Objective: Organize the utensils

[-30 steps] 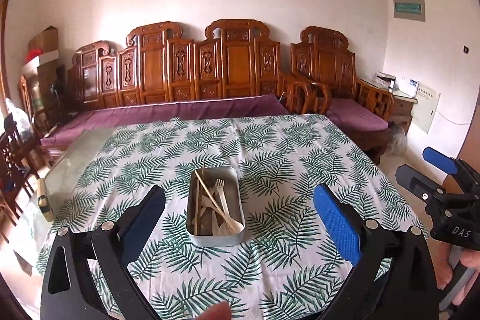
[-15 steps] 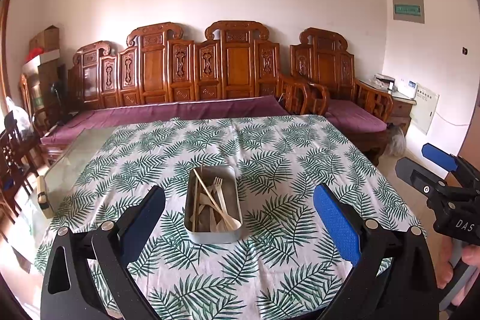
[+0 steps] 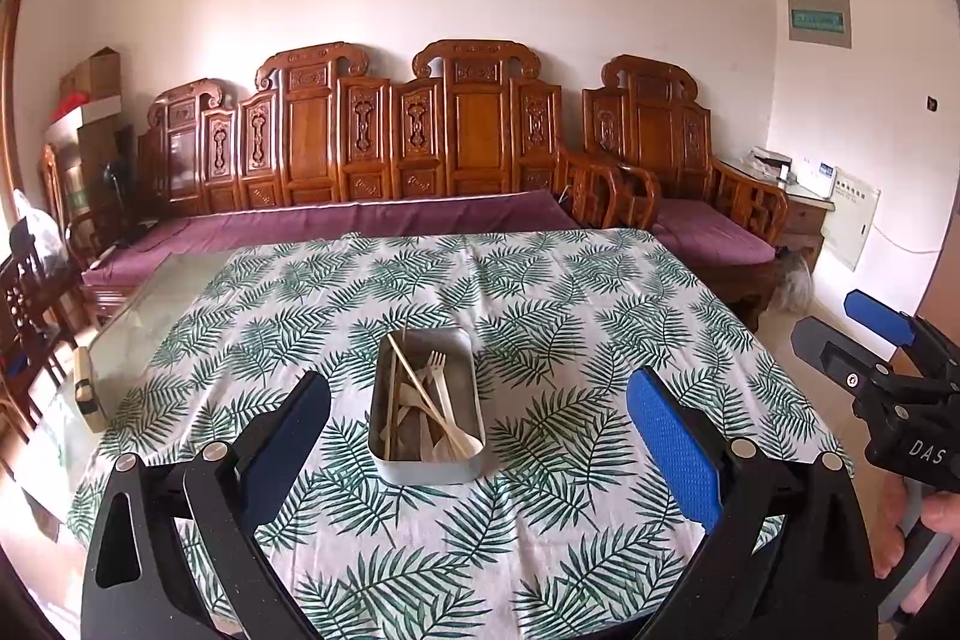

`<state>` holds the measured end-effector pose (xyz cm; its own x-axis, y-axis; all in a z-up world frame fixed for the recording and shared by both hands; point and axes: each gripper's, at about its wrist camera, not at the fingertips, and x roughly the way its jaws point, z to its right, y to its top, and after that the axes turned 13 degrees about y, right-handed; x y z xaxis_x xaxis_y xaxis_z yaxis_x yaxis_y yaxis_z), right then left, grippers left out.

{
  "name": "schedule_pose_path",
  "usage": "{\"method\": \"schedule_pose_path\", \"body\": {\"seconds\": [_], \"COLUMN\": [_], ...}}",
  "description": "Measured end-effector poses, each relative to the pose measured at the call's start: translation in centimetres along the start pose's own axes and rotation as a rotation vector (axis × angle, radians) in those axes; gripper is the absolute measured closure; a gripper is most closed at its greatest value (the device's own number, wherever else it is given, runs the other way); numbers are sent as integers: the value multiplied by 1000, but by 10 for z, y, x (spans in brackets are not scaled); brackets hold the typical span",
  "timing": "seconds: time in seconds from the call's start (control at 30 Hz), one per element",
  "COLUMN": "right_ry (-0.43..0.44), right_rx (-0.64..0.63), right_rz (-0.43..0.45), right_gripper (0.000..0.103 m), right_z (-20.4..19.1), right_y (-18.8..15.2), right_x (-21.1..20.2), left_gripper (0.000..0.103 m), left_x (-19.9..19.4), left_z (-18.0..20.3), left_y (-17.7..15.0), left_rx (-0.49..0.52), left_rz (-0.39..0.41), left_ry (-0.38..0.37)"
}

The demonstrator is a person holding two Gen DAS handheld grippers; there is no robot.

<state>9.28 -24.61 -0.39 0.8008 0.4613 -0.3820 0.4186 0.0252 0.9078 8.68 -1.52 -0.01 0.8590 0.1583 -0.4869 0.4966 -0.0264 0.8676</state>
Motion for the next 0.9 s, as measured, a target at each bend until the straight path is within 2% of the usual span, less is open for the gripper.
{"method": "schedule_pose_path", "body": {"seconds": [0.9], "right_ry": [0], "right_rx": [0], "right_rz": [-2], "right_gripper": [2], "right_z": [0], "right_y": [-1], "right_x": [1], "left_gripper": [7], "left_x": [-3], "left_z": [2], "left_y": [-1], "left_rx": [-4], "left_rz": [4], "left_ry": [-2]}}
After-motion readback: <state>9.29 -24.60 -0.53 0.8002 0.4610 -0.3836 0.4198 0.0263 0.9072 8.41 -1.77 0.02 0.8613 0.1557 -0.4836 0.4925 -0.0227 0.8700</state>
